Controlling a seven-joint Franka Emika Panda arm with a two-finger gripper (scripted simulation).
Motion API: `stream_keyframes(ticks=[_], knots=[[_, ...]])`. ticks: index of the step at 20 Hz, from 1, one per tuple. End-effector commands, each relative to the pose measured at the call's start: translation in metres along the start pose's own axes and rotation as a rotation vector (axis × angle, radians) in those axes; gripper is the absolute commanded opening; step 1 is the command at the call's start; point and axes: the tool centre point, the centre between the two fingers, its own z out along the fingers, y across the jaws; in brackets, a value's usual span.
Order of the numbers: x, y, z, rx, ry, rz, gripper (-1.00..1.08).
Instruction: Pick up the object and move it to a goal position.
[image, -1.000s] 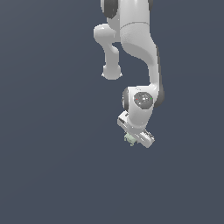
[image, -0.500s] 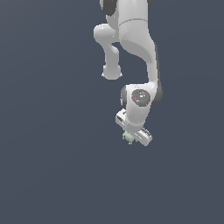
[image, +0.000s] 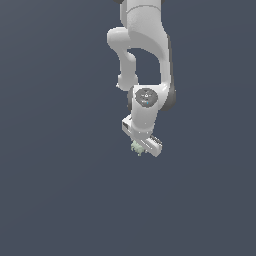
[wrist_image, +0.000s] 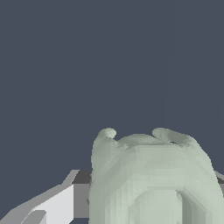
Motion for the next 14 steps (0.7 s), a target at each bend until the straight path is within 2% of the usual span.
stream_keyframes(ticks=[1,14], knots=[[0.004,0.022,-0.012,0.001,0.0,0.001,-1.0],[0.029,0.147,-0.082,0.002,-0.001,0.001,-1.0]])
